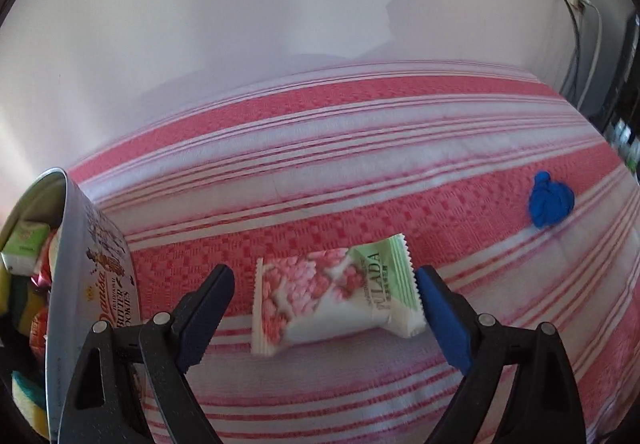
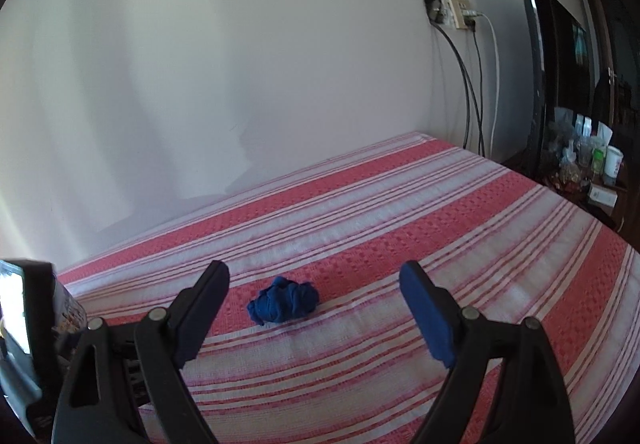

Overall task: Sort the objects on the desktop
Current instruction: 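Grasp the white-green snack packet with the left gripper while the right gripper grasps the blue cloth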

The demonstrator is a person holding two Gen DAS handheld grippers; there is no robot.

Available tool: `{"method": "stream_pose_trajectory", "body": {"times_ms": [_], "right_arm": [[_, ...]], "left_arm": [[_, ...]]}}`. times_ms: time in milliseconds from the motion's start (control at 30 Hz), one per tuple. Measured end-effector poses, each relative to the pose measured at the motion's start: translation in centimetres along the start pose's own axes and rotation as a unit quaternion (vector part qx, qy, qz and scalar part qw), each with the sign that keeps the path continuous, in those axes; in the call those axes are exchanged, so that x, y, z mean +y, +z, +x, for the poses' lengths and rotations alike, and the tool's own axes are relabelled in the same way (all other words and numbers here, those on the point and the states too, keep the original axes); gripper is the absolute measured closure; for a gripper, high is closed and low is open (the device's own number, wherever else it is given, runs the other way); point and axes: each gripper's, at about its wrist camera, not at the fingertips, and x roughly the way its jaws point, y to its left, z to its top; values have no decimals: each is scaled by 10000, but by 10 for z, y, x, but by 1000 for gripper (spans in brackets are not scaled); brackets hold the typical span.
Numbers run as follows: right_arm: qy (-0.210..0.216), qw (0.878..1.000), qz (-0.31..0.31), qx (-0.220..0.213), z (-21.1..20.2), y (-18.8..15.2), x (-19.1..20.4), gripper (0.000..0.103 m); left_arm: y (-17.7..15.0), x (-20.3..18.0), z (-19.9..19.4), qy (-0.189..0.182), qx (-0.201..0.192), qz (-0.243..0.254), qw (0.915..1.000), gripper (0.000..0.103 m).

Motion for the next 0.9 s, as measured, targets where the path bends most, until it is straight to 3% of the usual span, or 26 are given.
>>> {"method": "stream_pose_trajectory", "body": {"times_ms": [100, 133, 300, 400, 433, 500, 633, 900], "right_arm": [[5, 10000, 78, 51, 1, 0, -3, 14], [-15, 9999, 96, 58, 1, 0, -4, 14], [-139, 9995, 241, 125, 5, 1, -12, 14], [-202, 9990, 356, 172, 6, 0, -16, 15], [-185, 9989, 379, 195, 7, 0, -17, 14], [-57, 9988, 404, 275, 10, 1, -17, 14], [310, 9966, 337, 681, 26, -1, -9, 15], [498, 9915, 718, 964, 33, -5, -24, 15]], "left_arm": [[-1, 4, -1, -214, 28, -88, 9997, 16], [-1, 0, 0, -288, 9, -50, 9996, 24], [-8, -14, -17, -193, -160, 379, 9990, 39], [-7, -22, -17, -439, -214, 475, 9977, 66], [-7, -21, -15, -525, -202, 475, 9973, 82], [-11, -18, -21, -816, -235, 400, 9956, 82], [-11, -11, -26, -995, -445, 404, 9932, 82], [-5, 6, -37, -1478, -520, 103, 9876, 82]]}}
